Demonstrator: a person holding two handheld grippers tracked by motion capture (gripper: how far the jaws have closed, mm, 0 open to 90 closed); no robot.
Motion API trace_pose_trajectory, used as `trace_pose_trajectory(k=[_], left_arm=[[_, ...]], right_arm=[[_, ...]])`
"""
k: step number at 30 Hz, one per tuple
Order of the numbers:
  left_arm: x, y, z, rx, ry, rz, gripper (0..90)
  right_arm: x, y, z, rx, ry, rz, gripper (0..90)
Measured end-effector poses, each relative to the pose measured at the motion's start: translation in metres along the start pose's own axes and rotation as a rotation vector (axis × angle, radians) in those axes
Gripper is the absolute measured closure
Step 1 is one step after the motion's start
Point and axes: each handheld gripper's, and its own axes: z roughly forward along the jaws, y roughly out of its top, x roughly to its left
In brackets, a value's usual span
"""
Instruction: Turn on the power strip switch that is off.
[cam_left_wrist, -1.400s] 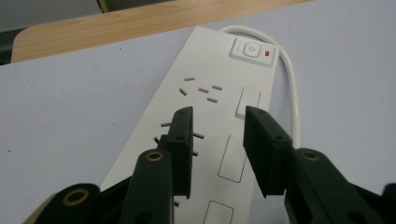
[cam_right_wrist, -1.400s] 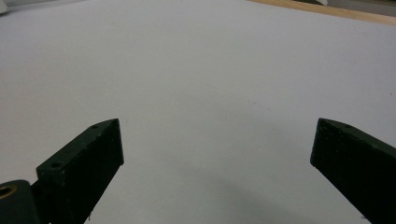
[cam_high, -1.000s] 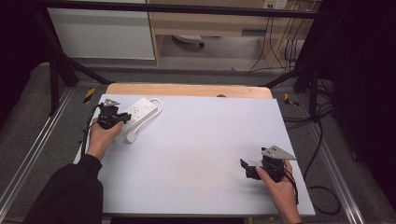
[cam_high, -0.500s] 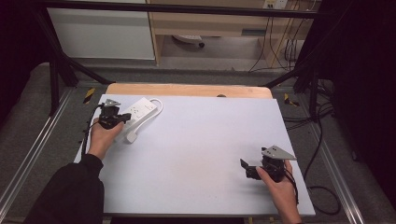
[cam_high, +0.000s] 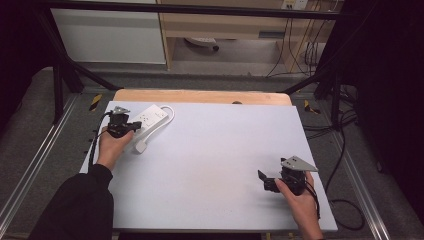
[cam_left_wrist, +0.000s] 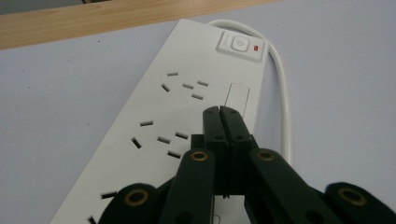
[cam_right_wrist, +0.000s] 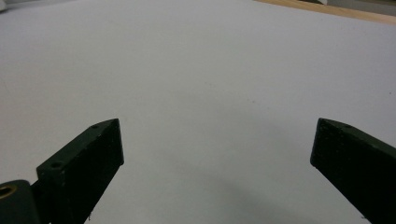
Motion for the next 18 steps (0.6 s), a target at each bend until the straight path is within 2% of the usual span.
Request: trace_pose_trajectory(k=[10,18], left_arm=[[-0.0013,-0.0012,0.0048,0.004,-0.001,0.008,90.0],[-0.0029,-0.0021,0.0075,0.009,-0.003,0.015,90.0]], right_arm=[[-0.006,-0.0003,-0.004,-0.011,-0.018,0.018,3.2],[-0.0041,0.0,-0.0036,-0.007,-0.012,0.016,3.1]])
